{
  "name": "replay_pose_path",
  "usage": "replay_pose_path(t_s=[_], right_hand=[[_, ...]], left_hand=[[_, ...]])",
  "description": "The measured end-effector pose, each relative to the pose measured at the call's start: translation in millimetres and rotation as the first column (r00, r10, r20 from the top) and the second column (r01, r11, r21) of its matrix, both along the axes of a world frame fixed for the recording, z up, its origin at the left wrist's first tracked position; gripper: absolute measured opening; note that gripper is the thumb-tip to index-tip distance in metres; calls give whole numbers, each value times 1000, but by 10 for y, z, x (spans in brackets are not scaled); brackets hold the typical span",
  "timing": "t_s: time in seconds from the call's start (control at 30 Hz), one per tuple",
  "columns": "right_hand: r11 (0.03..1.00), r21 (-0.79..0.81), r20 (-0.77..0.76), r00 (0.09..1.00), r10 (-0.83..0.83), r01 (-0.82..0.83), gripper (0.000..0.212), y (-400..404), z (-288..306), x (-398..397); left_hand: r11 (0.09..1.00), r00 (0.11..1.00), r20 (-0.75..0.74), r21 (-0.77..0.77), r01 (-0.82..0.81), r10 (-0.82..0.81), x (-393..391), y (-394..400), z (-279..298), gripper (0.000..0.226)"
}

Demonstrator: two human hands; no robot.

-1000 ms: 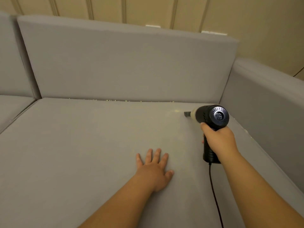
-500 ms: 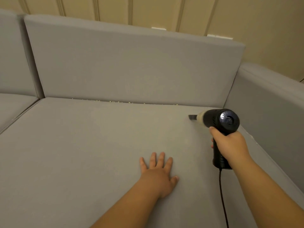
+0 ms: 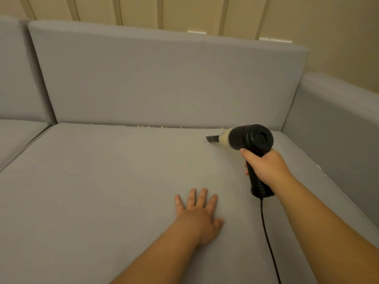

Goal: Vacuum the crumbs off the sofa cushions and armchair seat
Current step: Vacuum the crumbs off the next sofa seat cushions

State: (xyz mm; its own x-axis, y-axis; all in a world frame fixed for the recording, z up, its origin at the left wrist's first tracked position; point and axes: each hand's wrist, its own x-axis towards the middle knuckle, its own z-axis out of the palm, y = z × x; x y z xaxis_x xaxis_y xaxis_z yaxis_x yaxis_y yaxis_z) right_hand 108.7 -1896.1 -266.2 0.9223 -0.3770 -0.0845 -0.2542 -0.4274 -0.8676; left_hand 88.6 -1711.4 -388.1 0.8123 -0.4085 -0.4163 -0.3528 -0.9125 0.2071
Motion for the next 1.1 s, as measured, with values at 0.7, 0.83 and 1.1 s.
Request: replay_pose_path(t_s=[0.7,0.83,1.1], right_hand=[[978,-144,-2,988,153,-151,23,703,-221,-926],[965,-98,-21,970,241,-241,19,1116,-111,-1167],[912,0,-114,906,408,-410,23,1754,581,-1597]], left_hand=[[975,981,-29,119,-185,190,-203,1351,419,74],[937,951,10,172,-305,308,-431,2168,470,77],[879,882,-99,183,-440,461,-853,2969,498,90]])
